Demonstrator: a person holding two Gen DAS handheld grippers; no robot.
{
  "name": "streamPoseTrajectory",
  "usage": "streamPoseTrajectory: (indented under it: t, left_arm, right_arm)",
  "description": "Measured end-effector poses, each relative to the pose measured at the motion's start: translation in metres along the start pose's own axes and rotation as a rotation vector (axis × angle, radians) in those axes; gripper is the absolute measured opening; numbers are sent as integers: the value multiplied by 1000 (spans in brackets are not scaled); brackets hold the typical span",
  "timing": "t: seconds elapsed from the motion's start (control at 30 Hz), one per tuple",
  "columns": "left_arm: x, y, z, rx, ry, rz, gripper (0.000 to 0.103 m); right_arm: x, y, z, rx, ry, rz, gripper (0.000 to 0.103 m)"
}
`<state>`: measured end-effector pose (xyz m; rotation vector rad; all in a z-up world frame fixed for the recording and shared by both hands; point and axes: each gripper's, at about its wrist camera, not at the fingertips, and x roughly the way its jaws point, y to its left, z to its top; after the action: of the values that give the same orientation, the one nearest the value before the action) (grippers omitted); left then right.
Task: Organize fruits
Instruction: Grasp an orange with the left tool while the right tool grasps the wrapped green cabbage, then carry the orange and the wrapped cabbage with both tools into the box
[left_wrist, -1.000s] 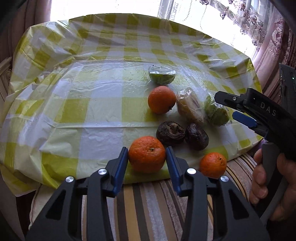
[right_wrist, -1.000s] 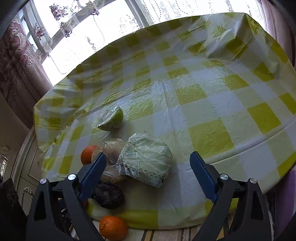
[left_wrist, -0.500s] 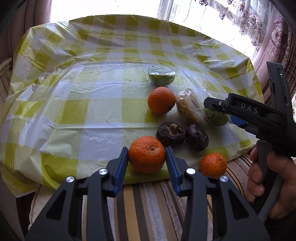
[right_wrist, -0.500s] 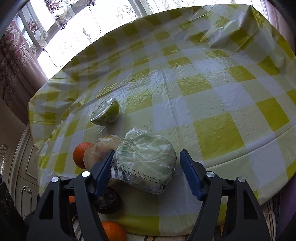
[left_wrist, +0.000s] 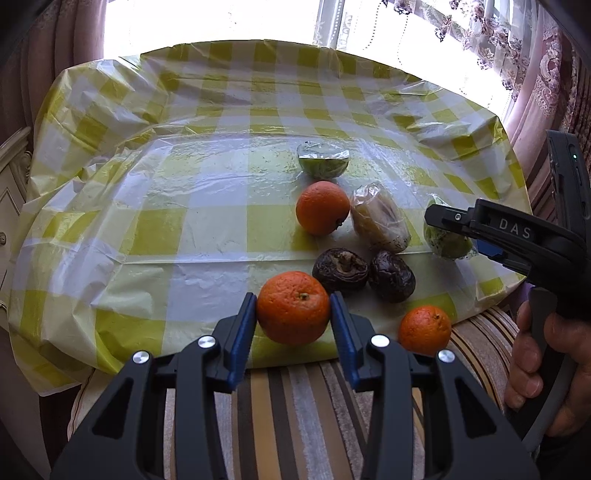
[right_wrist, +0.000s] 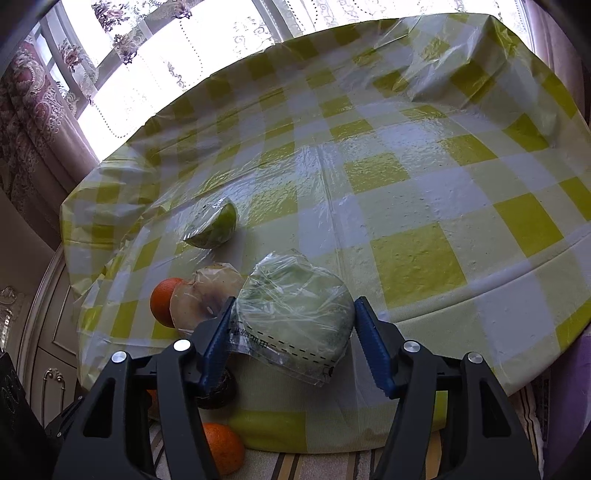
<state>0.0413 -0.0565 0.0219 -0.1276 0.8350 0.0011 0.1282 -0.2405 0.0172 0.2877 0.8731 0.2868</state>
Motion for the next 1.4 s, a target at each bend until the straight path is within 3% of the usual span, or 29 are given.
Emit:
streamPoseTrajectory:
  t: [0.33, 0.7, 1.4]
  left_arm:
    - [-15, -7, 4, 26, -49, 27, 40]
    - [-28, -46, 8, 102, -83, -9, 40]
    - [-27, -180, 14, 336, -98, -201, 40]
  right_arm:
    - [-31, -25, -8, 24, -21, -4, 62]
    - [-78, -64, -11, 68, -74, -29, 62]
    - [-148, -185, -36, 192, -114, -204, 62]
